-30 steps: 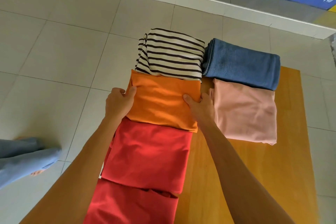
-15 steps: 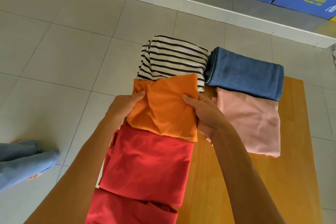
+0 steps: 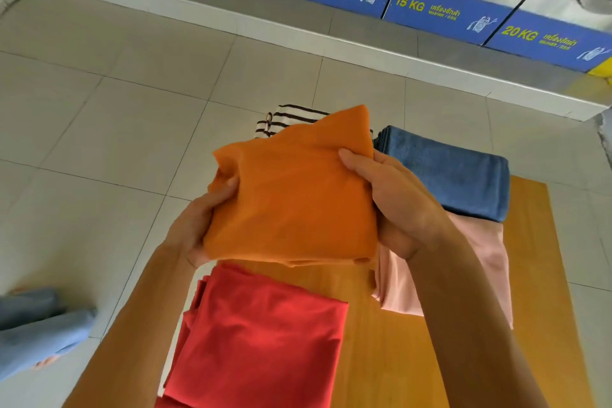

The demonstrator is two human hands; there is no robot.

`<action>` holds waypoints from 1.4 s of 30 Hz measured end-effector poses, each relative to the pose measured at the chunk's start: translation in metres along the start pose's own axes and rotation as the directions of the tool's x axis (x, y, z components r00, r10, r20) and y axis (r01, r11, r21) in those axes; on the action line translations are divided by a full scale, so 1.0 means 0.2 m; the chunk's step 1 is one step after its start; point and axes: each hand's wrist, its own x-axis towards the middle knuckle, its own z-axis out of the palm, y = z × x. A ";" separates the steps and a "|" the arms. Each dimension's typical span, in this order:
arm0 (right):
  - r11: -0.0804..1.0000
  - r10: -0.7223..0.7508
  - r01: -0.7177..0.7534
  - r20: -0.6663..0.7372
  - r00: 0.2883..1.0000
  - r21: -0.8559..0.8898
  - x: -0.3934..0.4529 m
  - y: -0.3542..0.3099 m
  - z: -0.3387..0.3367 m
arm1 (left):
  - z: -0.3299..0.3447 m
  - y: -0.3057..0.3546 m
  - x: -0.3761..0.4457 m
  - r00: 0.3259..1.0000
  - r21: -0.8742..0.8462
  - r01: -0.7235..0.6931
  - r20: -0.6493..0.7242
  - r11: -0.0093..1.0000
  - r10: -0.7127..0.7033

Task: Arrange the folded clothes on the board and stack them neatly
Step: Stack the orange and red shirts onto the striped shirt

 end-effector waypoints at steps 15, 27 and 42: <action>0.884 -0.255 -0.031 -0.537 0.804 -0.466 0.73 0.12 -0.44 | 0.23 0.38 0.67 0.956 0.439 0.102 -0.291 0.893 0.034; 0.826 -0.479 0.012 -0.691 0.541 -0.564 0.75 0.24 -0.42 | 0.21 0.36 0.77 0.938 0.452 0.037 -0.323 0.891 0.125; 0.701 -0.495 -0.075 -0.560 0.664 -0.709 0.36 0.46 -0.27 | 0.02 0.17 0.40 0.854 0.682 0.013 -0.387 0.731 0.347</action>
